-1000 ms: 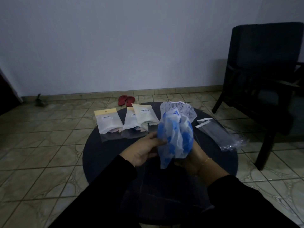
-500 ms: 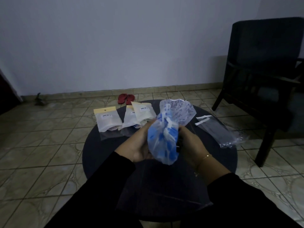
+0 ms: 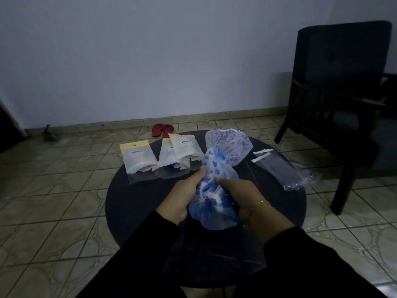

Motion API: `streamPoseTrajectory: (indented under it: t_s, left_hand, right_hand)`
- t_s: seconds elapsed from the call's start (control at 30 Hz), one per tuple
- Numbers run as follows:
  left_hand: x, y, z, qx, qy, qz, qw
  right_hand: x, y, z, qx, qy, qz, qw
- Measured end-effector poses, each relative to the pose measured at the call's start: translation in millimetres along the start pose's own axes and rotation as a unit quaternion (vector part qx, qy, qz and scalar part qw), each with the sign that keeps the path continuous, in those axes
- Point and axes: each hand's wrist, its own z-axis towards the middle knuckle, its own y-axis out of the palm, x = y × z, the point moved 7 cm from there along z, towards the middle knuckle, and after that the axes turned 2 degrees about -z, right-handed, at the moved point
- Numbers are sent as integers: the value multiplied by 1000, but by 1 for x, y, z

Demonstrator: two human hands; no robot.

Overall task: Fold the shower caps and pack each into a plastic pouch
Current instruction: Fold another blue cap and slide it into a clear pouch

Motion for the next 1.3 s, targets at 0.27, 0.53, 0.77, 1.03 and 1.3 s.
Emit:
streamPoseTrajectory:
  t_s: [0.27,0.53,0.77,1.03,1.3]
  left_hand:
    - [-2,-77,-2,148,12,39,988]
    - [10,-116,-7,274,66,382,880]
    - [16,-92,2,153,100,326,928]
    - [26,-69,8,132,79,324,934]
    - [10,-93,5,116,16,186,976]
  right_hand:
    - [-6,-67,10,113,0,-19,993]
    - [0,-95,19,174,-25,-308,935]
    - [-23,-73,22,105,-107,-465,872]
    - [-52,-49,23,111,-145,-485,855]
    - [-34,-63,36,148,-127,-449,872]
